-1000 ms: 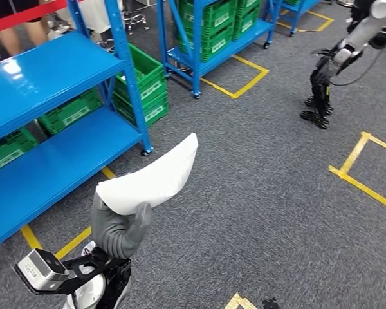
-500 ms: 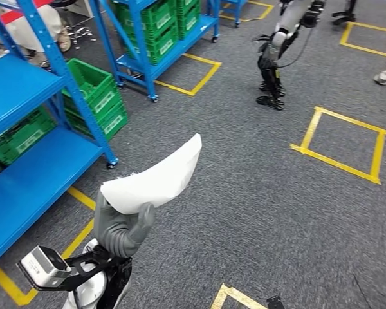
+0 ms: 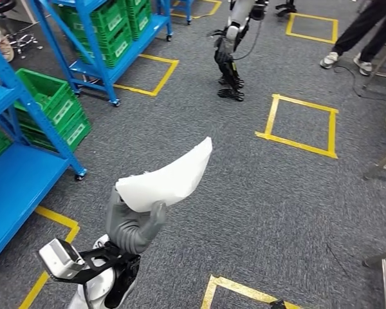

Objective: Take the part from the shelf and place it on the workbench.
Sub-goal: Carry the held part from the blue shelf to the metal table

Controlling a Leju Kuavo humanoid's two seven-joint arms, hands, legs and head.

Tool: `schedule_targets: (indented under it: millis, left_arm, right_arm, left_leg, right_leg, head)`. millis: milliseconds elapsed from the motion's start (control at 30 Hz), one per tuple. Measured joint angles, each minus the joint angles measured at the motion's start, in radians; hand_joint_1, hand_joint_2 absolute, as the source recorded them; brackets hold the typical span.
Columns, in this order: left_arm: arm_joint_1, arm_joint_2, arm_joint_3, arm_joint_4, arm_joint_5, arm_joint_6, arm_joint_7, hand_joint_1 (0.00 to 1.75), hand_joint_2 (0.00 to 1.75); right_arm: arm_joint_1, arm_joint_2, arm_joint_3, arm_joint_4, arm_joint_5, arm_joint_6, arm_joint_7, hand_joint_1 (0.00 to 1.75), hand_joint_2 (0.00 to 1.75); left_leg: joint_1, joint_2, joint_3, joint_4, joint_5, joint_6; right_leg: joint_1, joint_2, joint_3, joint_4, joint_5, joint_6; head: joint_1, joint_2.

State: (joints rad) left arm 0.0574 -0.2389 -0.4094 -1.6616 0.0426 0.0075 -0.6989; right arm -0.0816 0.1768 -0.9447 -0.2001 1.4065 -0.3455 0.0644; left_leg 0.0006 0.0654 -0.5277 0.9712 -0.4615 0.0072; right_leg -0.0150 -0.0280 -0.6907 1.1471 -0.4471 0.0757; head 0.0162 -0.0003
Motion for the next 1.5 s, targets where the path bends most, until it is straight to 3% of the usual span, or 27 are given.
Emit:
schedule_targets:
  millis: [67, 100, 167, 200, 267, 333, 400, 433, 467, 533, 567, 633, 667, 733, 767, 833, 900, 933, 967, 1033, 1100, 1200, 1267, 1333, 1400, 1433, 1500]
  left_arm:
    - [-0.008, 0.000, -0.007, 0.009, 0.000, 0.009, 0.000, 1.75, 1.75]
    - [-0.011, 0.001, -0.009, 0.013, 0.002, 0.010, 0.000, 1.75, 1.75]
    - [-0.019, 0.001, -0.015, 0.020, 0.007, 0.010, 0.000, 1.75, 1.75]
    - [-0.025, 0.001, -0.019, 0.024, 0.009, 0.009, 0.000, 1.75, 1.75]
    - [-0.033, 0.002, -0.025, 0.031, 0.011, 0.009, 0.000, 1.75, 1.75]
    - [-0.036, 0.003, -0.027, 0.037, 0.012, 0.009, 0.000, 1.75, 1.75]
    - [-0.036, 0.003, -0.027, 0.041, 0.016, 0.009, 0.000, 1.75, 1.75]
    - [-0.036, 0.004, -0.027, 0.042, 0.019, 0.009, 0.000, 1.75, 1.75]
    - [-0.037, 0.004, -0.027, 0.042, 0.022, 0.009, 0.000, 1.75, 1.75]
    - [-0.037, 0.004, -0.027, 0.042, 0.026, 0.007, 0.000, 1.75, 1.75]
    - [-0.037, 0.004, -0.026, 0.042, 0.027, 0.005, 0.000, 1.75, 1.75]
    - [-0.038, 0.003, -0.026, 0.043, 0.029, 0.003, 0.000, 1.75, 1.75]
    - [-0.039, 0.003, -0.026, 0.043, 0.029, 0.003, 0.000, 1.75, 1.75]
    - [-0.040, 0.002, -0.027, 0.043, 0.030, 0.003, 0.000, 1.75, 1.75]
    - [-0.041, 0.001, -0.027, 0.043, 0.030, 0.002, 0.000, 1.75, 1.75]
    - [-0.041, 0.001, -0.027, 0.044, 0.032, 0.002, 0.000, 1.75, 1.75]
    - [-0.041, 0.001, -0.025, 0.046, 0.033, 0.002, 0.000, 1.75, 1.75]
    - [-0.041, 0.001, -0.024, 0.046, 0.033, 0.002, 0.000, 1.75, 1.75]
    - [-0.041, 0.001, -0.024, 0.047, 0.034, 0.002, 0.000, 1.75, 1.75]
    - [-0.041, 0.000, -0.023, 0.047, 0.039, 0.003, 0.000, 1.75, 1.75]
    - [-0.041, 0.000, -0.017, 0.044, 0.053, 0.007, 0.000, 1.75, 1.75]
    - [-0.040, -0.001, -0.004, 0.038, 0.064, 0.012, 0.000, 1.75, 1.75]
    - [-0.040, -0.001, 0.001, 0.034, 0.063, 0.013, 0.000, 1.75, 1.75]
    - [-0.040, -0.001, 0.007, 0.031, 0.062, 0.014, 0.000, 1.75, 1.75]
    - [-0.039, -0.001, 0.013, 0.031, 0.059, 0.015, 0.000, 1.75, 1.75]
    - [-0.038, -0.001, 0.016, 0.031, 0.057, 0.016, 0.000, 1.75, 1.75]
    - [-0.038, -0.001, 0.019, 0.031, 0.053, 0.016, 0.000, 1.75, 1.75]
  right_arm:
    - [-0.003, -0.004, -0.003, 0.000, 0.001, 0.008, -0.006, 0.00, 1.75]
    - [-0.004, -0.005, -0.004, 0.000, 0.002, 0.010, -0.010, 0.00, 1.75]
    - [-0.004, -0.008, -0.006, 0.000, 0.003, 0.011, -0.016, 0.00, 1.75]
    - [-0.003, -0.010, -0.007, 0.000, 0.001, 0.011, -0.018, 0.00, 1.75]
    - [-0.004, -0.012, -0.009, -0.001, -0.003, 0.010, -0.021, 0.00, 1.75]
    - [-0.006, -0.013, -0.010, -0.002, -0.005, 0.010, -0.021, 0.00, 1.75]
    - [-0.005, -0.013, -0.010, -0.002, -0.004, 0.010, -0.018, 0.00, 1.75]
    - [-0.004, -0.013, -0.011, -0.002, -0.004, 0.009, -0.016, 0.00, 1.75]
    - [-0.004, -0.013, -0.013, -0.002, -0.003, 0.008, -0.014, 0.00, 1.75]
    - [-0.005, -0.013, -0.016, -0.002, -0.002, 0.006, -0.012, 0.00, 1.75]
    - [-0.006, -0.013, -0.017, -0.002, -0.002, 0.005, -0.012, 0.00, 1.75]
    - [-0.005, -0.014, -0.018, -0.002, -0.002, 0.004, -0.011, 0.00, 1.75]
    - [-0.002, -0.014, -0.020, -0.002, -0.002, 0.004, -0.010, 0.00, 1.75]
    - [0.004, -0.015, -0.023, -0.002, -0.002, 0.002, -0.008, 0.00, 1.75]
    - [0.004, -0.015, -0.024, -0.002, -0.002, 0.002, -0.007, 0.00, 1.75]
    - [0.000, -0.016, -0.025, -0.002, -0.002, 0.001, -0.007, 0.00, 1.75]
    - [-0.003, -0.016, -0.025, -0.002, -0.001, 0.002, -0.007, 0.00, 1.75]
    - [-0.003, -0.017, -0.026, -0.002, 0.000, 0.002, -0.006, 0.00, 1.75]
    - [-0.002, -0.018, -0.026, -0.002, 0.001, 0.002, -0.006, 0.00, 1.75]
    - [-0.003, -0.020, -0.027, -0.002, 0.003, 0.003, -0.005, 0.00, 1.75]
    - [-0.006, -0.021, -0.029, -0.002, 0.005, 0.003, -0.005, 0.00, 1.75]
    - [-0.005, -0.023, -0.030, -0.003, 0.006, 0.003, -0.007, 0.00, 1.75]
    - [-0.005, -0.024, -0.031, -0.003, 0.006, 0.003, -0.008, 0.00, 1.75]
    - [-0.007, -0.025, -0.031, -0.003, 0.006, 0.002, -0.008, 0.00, 1.75]
    - [-0.008, -0.025, -0.031, -0.003, 0.006, 0.002, -0.007, 0.00, 1.75]
    - [-0.007, -0.025, -0.031, -0.003, 0.006, 0.002, -0.006, 0.00, 1.75]
    - [-0.006, -0.025, -0.032, -0.003, 0.006, 0.003, -0.004, 0.00, 1.75]
  left_leg:
    - [-0.007, 0.019, 0.007, 0.004, -0.009, -0.011]
    - [-0.010, 0.027, 0.009, 0.005, -0.012, -0.016]
    - [-0.009, 0.042, 0.011, 0.005, -0.016, -0.024]
    - [-0.007, 0.033, 0.010, 0.010, -0.023, -0.030]
    - [-0.002, -0.012, -0.016, 0.072, -0.065, -0.038]
    - [0.000, -0.052, -0.083, 0.209, -0.130, -0.040]
    - [0.000, -0.061, -0.141, 0.308, -0.154, -0.039]
    - [0.000, -0.063, -0.146, 0.306, -0.136, -0.037]
    - [0.001, -0.067, -0.132, 0.266, -0.101, -0.035]
    - [0.005, -0.105, -0.074, 0.129, -0.026, -0.032]
    - [0.008, -0.125, -0.050, 0.075, -0.005, -0.031]
    - [0.008, -0.144, -0.033, 0.029, 0.002, -0.026]
    - [0.007, -0.134, -0.034, 0.029, 0.003, -0.021]
    - [0.007, -0.113, -0.032, 0.024, 0.008, -0.007]
    - [0.007, -0.099, -0.031, 0.021, 0.010, -0.001]
    - [0.003, -0.073, -0.031, 0.020, 0.009, 0.006]
    - [0.000, -0.043, -0.030, 0.020, 0.007, 0.009]
    - [-0.001, -0.029, -0.030, 0.020, 0.006, 0.009]
    - [-0.001, -0.016, -0.028, 0.020, 0.004, 0.007]
    - [-0.003, 0.005, -0.021, 0.021, -0.002, 0.001]
    - [-0.008, 0.022, -0.015, 0.022, -0.007, -0.008]
    - [-0.008, 0.040, -0.008, 0.018, -0.012, -0.022]
    - [-0.005, 0.009, -0.019, 0.052, -0.041, -0.033]
    - [-0.003, -0.039, -0.071, 0.166, -0.103, -0.039]
    - [-0.002, -0.057, -0.137, 0.292, -0.147, -0.040]
    - [-0.002, -0.060, -0.152, 0.313, -0.141, -0.039]
    - [0.000, -0.070, -0.126, 0.241, -0.076, -0.036]
  right_leg:
    - [0.001, -0.031, 0.063, -0.107, 0.033, -0.010]
    - [0.004, -0.036, 0.073, -0.125, 0.034, -0.019]
    - [0.007, -0.013, 0.068, -0.123, 0.035, -0.036]
    - [0.006, -0.002, 0.067, -0.124, 0.036, -0.041]
    - [0.003, 0.021, 0.067, -0.127, 0.039, -0.052]
    - [0.002, 0.045, 0.066, -0.127, 0.040, -0.058]
    - [0.002, 0.072, 0.065, -0.127, 0.040, -0.059]
    - [0.002, 0.086, 0.066, -0.127, 0.041, -0.059]
    - [0.002, 0.100, 0.066, -0.127, 0.041, -0.057]
    - [0.002, 0.128, 0.064, -0.124, 0.044, -0.050]
    - [0.001, 0.141, 0.061, -0.123, 0.045, -0.045]
    - [0.000, 0.161, 0.052, -0.124, 0.049, -0.032]
    - [-0.003, 0.169, 0.048, -0.128, 0.053, -0.025]
    - [-0.003, 0.140, 0.036, -0.117, 0.047, -0.016]
    - [0.000, 0.109, 0.019, -0.087, 0.029, -0.014]
    - [0.004, 0.049, -0.036, 0.029, -0.033, -0.011]
    - [0.004, 0.036, -0.084, 0.138, -0.076, -0.009]
    - [0.004, 0.034, -0.082, 0.144, -0.071, -0.009]
    - [0.005, 0.031, -0.058, 0.108, -0.050, -0.010]
    - [0.008, 0.000, 0.026, -0.028, 0.002, -0.014]
    - [0.013, -0.025, 0.076, -0.112, 0.023, -0.025]
    - [0.014, -0.002, 0.076, -0.123, 0.024, -0.042]
    - [0.009, 0.021, 0.079, -0.128, 0.027, -0.052]
    - [0.004, 0.043, 0.080, -0.129, 0.028, -0.058]
    - [0.004, 0.069, 0.080, -0.129, 0.027, -0.060]
    - [0.003, 0.083, 0.081, -0.129, 0.028, -0.059]
    - [0.002, 0.113, 0.083, -0.129, 0.028, -0.057]
  head:
    - [-0.002, 0.000]
    - [-0.003, 0.000]
    - [-0.006, 0.000]
    - [-0.007, 0.000]
    - [-0.009, 0.000]
    - [-0.011, 0.000]
    - [-0.012, 0.000]
    - [-0.012, 0.000]
    - [-0.012, 0.000]
    - [-0.012, 0.000]
    - [-0.012, 0.000]
    - [-0.012, 0.000]
    - [-0.012, 0.000]
    - [-0.010, 0.000]
    - [-0.008, 0.000]
    - [-0.003, 0.000]
    - [-0.003, 0.000]
    - [-0.003, 0.000]
    - [-0.003, 0.000]
    - [-0.003, 0.000]
    - [-0.004, 0.000]
    - [-0.005, 0.000]
    - [-0.006, 0.000]
    - [-0.009, 0.000]
    - [-0.011, 0.000]
    - [-0.011, 0.000]
    - [-0.011, 0.000]
